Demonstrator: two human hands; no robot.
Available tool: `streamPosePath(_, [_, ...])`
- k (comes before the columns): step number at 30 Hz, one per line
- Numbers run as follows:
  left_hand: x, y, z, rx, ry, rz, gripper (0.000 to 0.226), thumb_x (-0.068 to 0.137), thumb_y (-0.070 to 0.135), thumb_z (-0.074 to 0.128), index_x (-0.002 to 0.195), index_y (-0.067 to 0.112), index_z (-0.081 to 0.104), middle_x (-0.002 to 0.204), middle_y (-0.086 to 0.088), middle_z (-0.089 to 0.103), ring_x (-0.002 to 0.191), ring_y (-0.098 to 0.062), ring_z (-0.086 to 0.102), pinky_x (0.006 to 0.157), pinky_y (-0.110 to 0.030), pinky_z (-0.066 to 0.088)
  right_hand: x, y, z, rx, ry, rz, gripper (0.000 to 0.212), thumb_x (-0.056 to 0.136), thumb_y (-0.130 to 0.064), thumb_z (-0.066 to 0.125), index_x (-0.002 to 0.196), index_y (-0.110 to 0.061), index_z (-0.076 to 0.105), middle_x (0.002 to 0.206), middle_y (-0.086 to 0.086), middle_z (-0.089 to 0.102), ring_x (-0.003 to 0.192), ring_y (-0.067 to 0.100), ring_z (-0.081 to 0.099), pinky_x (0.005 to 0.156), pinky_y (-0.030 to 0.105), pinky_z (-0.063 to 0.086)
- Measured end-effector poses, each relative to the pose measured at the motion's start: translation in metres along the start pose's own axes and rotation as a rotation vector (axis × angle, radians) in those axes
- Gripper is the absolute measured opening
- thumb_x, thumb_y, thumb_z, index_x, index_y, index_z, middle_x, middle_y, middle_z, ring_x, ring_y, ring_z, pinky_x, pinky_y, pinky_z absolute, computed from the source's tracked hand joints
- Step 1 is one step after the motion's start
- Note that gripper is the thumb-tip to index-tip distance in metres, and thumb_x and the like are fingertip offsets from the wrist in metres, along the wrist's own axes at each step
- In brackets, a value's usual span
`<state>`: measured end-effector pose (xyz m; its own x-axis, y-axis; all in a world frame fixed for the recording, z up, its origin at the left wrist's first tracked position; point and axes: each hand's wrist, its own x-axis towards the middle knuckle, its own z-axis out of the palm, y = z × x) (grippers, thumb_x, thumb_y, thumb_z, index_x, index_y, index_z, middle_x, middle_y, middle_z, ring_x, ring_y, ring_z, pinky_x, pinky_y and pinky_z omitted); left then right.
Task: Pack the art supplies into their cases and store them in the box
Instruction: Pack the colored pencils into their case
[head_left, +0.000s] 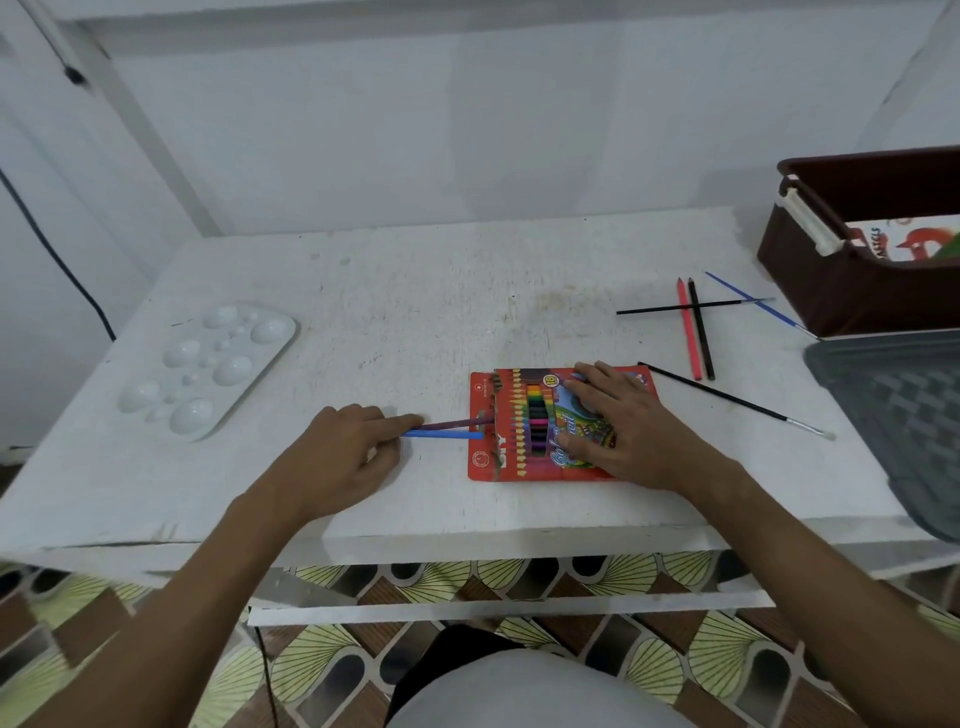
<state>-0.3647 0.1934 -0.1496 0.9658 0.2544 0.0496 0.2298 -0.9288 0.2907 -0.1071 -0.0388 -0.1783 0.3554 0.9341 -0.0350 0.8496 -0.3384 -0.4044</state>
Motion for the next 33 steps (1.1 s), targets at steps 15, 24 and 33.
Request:
streamPosePath(15, [0.007, 0.003, 0.012, -0.246, 0.128, -0.133, 0.026, 0.087, 0.018, 0.066, 0.112, 0.021, 0.070, 0.082, 0.010, 0.062, 0.071, -0.008, 0.056, 0.065, -0.011, 0.043, 0.002, 0.003, 0.003, 0.027, 0.012, 0.008, 0.088, 0.076, -0.081, 0.026, 0.148, -0.029, 0.025, 0.158, -0.005, 0.015, 0.145, 0.011, 0.006, 0.116, 0.032, 0.004])
streamPosePath(24, [0.036, 0.000, 0.023, 0.061, 0.144, 0.037, 0.025, 0.084, 0.015, 0.070, 0.109, 0.018, 0.072, 0.081, -0.001, 0.060, 0.064, -0.012, 0.051, 0.060, -0.033, 0.043, 0.001, 0.003, 0.000, 0.097, 0.031, 0.003, 0.078, 0.081, -0.070, 0.040, 0.146, -0.028, 0.028, 0.156, -0.005, 0.019, 0.145, 0.009, 0.008, 0.115, 0.030, 0.008])
streamPosePath(33, [0.023, 0.000, 0.031, 0.383, 0.152, 0.181, 0.060, 0.069, 0.005, 0.081, 0.123, 0.020, 0.063, 0.106, -0.013, 0.066, 0.083, -0.028, 0.065, 0.071, -0.042, 0.050, 0.001, 0.000, 0.001, 0.073, 0.060, -0.033, 0.077, 0.081, -0.070, 0.040, 0.142, -0.024, 0.039, 0.154, -0.003, 0.026, 0.145, 0.012, 0.012, 0.112, 0.028, 0.006])
